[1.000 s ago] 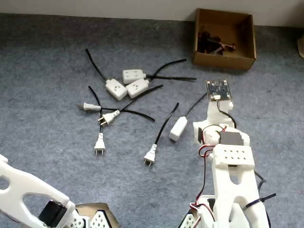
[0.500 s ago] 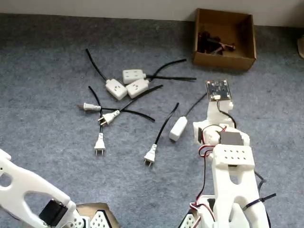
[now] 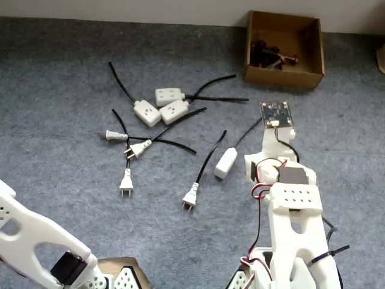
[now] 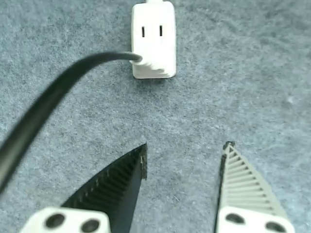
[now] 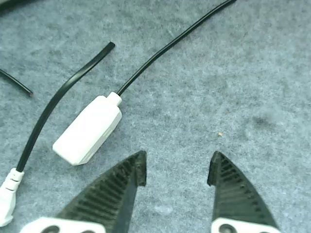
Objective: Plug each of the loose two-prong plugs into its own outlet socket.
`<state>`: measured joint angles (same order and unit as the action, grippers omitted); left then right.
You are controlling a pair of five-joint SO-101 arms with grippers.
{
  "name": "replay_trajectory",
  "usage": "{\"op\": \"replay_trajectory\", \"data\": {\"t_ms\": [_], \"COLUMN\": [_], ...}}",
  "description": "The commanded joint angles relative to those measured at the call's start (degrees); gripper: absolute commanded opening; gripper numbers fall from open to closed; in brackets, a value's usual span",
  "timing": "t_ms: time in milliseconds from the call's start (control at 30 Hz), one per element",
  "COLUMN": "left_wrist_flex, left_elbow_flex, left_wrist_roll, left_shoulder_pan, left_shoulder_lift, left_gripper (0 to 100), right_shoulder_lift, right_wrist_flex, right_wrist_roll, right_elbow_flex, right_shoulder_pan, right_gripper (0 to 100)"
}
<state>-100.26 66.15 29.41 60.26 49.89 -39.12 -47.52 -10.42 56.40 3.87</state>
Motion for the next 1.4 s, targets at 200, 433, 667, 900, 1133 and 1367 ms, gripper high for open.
{"op": "replay_trajectory", "data": {"t_ms": [200, 433, 667, 900, 1133, 1367], "left_wrist_flex": [-0.5, -0.4, -0.3, -0.2, -0.2, -0.1], "left_elbow_flex": [-14.1, -27.6, -39.6, -49.1, -52.4, -52.9], "left_wrist_roll": [-0.4, -0.4, -2.3, -2.7, -6.6, -9.8], "left_shoulder_pan": [-6.3, -11.9, -20.3, -31.8, -43.0, -55.3], "left_shoulder_lift": [-17.3, -28.1, -39.5, -48.0, -50.0, -50.2], "left_gripper": [23, 23, 23, 23, 23, 23], "right_shoulder_lift": [-0.9, -0.9, -0.9, -0.9, -0.9, -0.9], "right_wrist_flex": [1.4, 1.4, 1.4, 1.3, 1.2, 1.2], "right_wrist_roll": [-0.6, -0.6, -0.6, -0.5, -0.2, 0.0], "right_elbow_flex": [-0.5, -0.5, -0.5, -0.5, -0.7, -0.6], "right_shoulder_pan": [0.2, 0.2, 0.1, 0.0, -3.0, -7.1], "right_gripper": [20.2, 20.2, 20.2, 20.2, 20.2, 20.2]}}
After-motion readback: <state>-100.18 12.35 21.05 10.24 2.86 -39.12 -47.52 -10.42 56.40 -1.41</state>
